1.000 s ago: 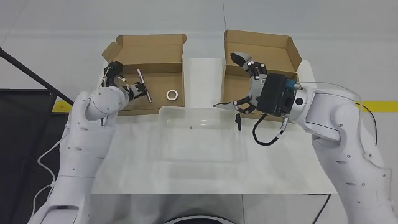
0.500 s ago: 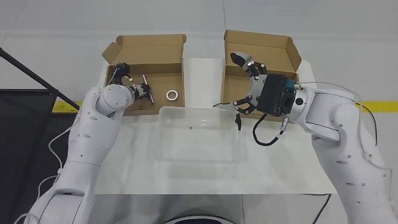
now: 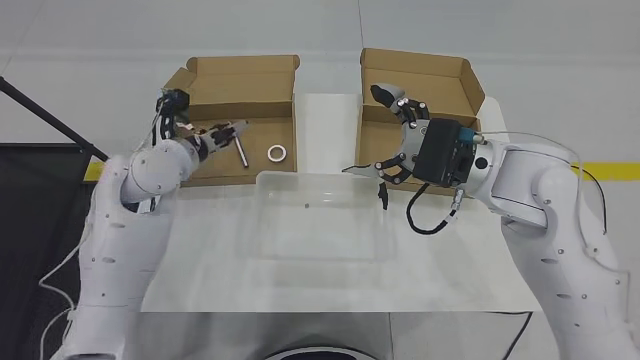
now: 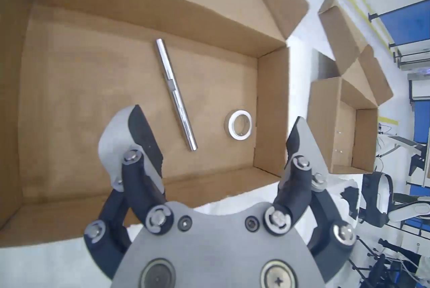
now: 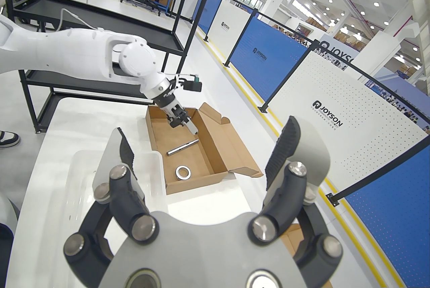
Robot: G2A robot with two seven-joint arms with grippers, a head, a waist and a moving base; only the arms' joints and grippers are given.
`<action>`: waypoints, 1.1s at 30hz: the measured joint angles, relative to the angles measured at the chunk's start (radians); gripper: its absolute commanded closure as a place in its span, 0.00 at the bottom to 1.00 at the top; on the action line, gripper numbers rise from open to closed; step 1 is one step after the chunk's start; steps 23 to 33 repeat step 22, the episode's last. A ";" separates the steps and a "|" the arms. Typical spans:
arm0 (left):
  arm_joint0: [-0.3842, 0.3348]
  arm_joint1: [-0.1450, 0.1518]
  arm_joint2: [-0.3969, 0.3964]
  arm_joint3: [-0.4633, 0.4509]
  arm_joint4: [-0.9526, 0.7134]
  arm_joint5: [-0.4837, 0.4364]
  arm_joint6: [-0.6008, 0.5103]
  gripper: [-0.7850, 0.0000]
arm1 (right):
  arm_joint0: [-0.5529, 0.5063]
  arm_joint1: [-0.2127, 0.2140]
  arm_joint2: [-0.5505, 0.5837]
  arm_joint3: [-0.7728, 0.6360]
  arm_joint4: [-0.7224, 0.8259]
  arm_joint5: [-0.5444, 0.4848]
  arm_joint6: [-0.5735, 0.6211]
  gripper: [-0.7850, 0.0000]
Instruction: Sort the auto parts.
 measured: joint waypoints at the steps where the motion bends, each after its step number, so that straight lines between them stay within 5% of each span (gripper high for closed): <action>1: 0.041 0.003 -0.022 -0.067 -0.011 -0.008 0.013 0.00 | 0.000 0.000 0.000 0.000 0.000 0.000 0.000 0.00; 7: 0.237 0.010 -0.132 -0.306 -0.125 -0.097 0.098 0.00 | 0.000 0.000 0.000 0.000 0.000 0.000 0.000 0.00; 16: 0.497 0.008 -0.238 -0.453 -0.287 -0.307 0.257 0.00 | 0.000 0.000 0.000 0.000 0.000 0.000 0.000 0.00; 33: 0.500 0.008 -0.239 -0.453 -0.289 -0.309 0.258 0.00 | 0.000 0.000 0.000 0.000 0.000 0.000 0.000 0.00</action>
